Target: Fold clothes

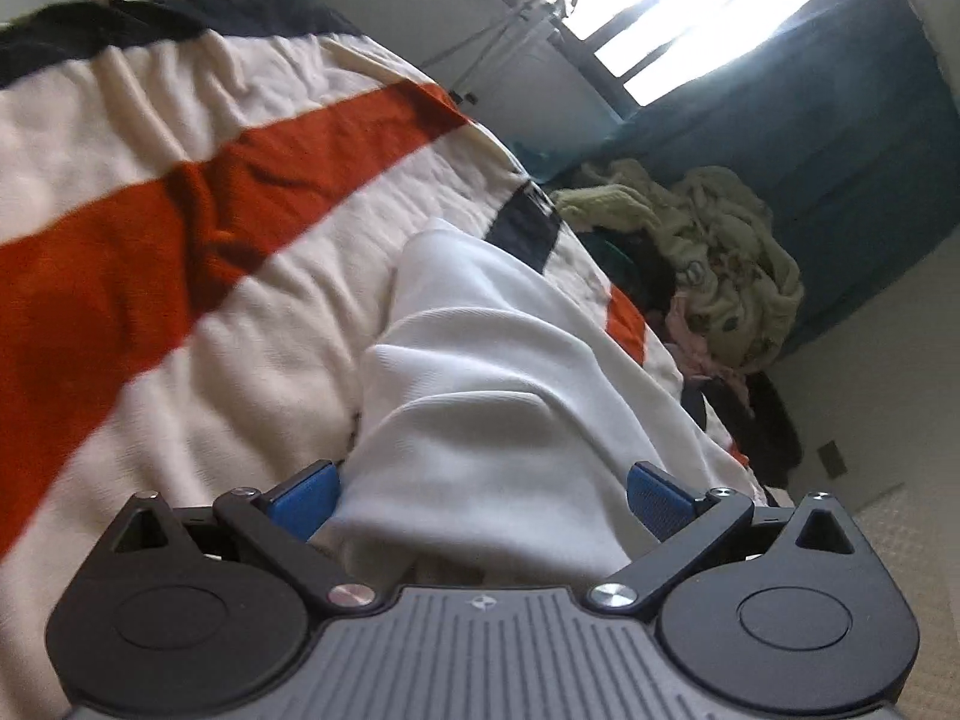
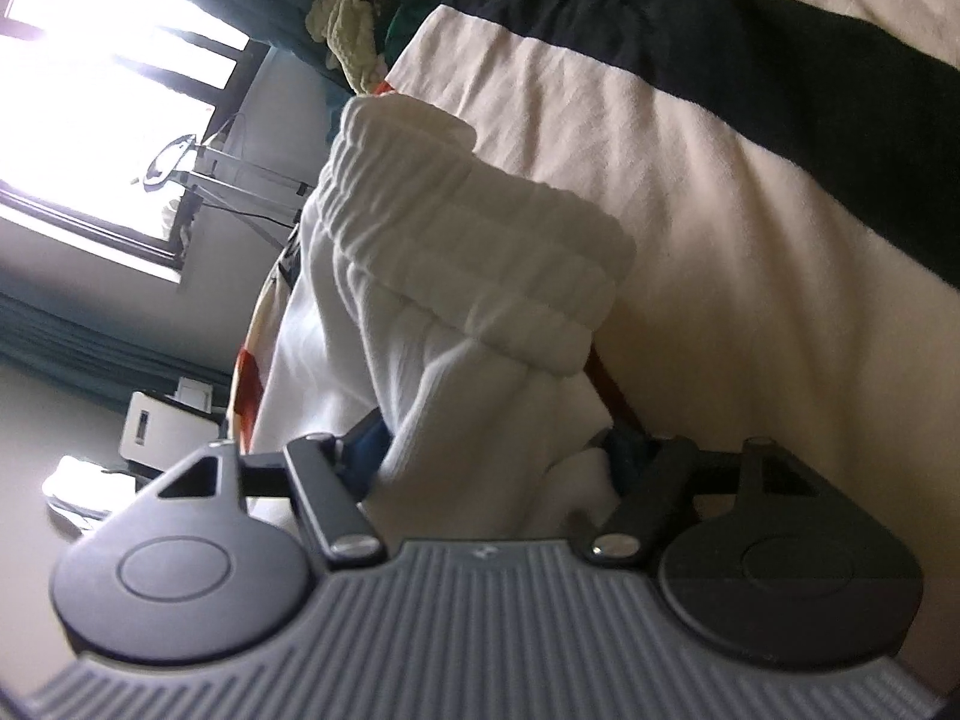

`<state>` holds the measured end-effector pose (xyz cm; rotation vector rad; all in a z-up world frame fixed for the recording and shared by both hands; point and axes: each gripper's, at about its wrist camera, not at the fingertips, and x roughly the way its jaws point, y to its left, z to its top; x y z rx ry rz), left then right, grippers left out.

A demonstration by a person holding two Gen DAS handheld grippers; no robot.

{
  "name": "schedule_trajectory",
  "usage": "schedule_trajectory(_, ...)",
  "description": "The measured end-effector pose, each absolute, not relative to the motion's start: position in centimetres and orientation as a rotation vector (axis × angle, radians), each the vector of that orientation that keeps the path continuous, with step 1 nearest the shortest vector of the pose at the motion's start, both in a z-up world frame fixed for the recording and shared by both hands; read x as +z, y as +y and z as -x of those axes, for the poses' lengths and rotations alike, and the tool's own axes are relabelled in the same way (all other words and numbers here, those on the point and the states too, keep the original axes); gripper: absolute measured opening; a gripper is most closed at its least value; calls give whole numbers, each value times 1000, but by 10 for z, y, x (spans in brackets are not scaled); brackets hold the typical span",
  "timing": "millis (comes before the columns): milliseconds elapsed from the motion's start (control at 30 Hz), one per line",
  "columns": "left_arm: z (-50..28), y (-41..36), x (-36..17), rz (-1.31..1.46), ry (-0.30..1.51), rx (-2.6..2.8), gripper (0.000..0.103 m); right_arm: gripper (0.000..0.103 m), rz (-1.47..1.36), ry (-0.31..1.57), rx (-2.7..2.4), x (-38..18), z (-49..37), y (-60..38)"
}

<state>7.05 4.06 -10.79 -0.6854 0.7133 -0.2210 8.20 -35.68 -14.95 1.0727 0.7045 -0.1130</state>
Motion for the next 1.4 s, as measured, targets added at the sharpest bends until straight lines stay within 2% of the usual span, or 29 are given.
schedule_trajectory(100, -83, 37, -114, 698, 708, -219, 101, 73, -1058, 704, -113, -150, -84, -356)
schedule_trajectory(167, -88, 39, -119, 714, 706, -206, 90, 73, -1051, 702, -110, -149, -85, -356)
schedule_trajectory(233, -91, 45, -124, 752, 709, -198, 84, 69, -1040, 699, -104, -148, -85, -356)
schedule_trajectory(300, -90, 47, -124, 761, 700, -195, 78, 56, -1006, 691, -94, -143, -83, -353)
schedule_trajectory(400, -85, 47, -117, 746, 674, -199, 60, 41, -969, 660, -75, -133, -75, -350)
schedule_trajectory(467, -78, 48, -109, 759, 657, -221, 43, 37, -980, 635, -57, -125, -67, -351)
schedule_trajectory(567, -68, 48, -91, 815, 633, -276, 33, 34, -1002, 602, -25, -106, -55, -356)
schedule_trajectory(800, -72, -3, -22, 799, 573, -410, 26, 32, -1024, 508, 45, -49, -30, -399)
schedule_trajectory(1033, -138, -128, 29, 669, 573, -517, 22, 31, -1027, 399, -18, -4, -52, -496)
schedule_trajectory(1233, -216, -251, 31, 594, 593, -621, 19, 31, -966, 294, -119, 7, -94, -590)
schedule_trajectory(1400, -281, -343, -3, 517, 577, -671, 19, 31, -895, 199, -198, -4, -132, -652)
